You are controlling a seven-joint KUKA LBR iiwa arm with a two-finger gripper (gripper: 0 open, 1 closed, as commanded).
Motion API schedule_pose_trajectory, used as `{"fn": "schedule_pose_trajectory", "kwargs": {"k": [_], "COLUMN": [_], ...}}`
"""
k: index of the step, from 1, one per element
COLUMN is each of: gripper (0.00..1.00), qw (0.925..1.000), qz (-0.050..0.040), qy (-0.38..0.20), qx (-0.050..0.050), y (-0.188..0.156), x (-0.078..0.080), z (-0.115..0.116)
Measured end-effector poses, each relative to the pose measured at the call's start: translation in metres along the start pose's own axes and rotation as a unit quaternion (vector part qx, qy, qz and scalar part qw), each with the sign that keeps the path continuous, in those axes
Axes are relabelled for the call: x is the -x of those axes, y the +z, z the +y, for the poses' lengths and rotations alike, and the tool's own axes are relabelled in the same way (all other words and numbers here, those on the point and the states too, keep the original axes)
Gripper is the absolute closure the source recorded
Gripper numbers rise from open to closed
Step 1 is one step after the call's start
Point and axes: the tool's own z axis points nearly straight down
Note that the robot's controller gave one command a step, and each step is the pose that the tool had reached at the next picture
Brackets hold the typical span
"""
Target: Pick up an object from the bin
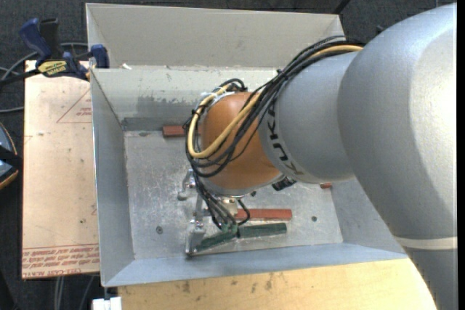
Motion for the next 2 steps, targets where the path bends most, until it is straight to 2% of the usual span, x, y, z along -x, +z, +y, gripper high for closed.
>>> {"fn": "schedule_pose_trajectory", "kwargs": {"k": [1, 2], "gripper": [1.0, 1.0], "qw": [0.9942, 0.9942], "qz": [-0.0072, -0.0072], "qy": [0.107, 0.107], "qx": [0.004, 0.004], "y": [0.0235, 0.0236], "x": [-0.0025, -0.0025], "z": [-0.0526, -0.0526]}}
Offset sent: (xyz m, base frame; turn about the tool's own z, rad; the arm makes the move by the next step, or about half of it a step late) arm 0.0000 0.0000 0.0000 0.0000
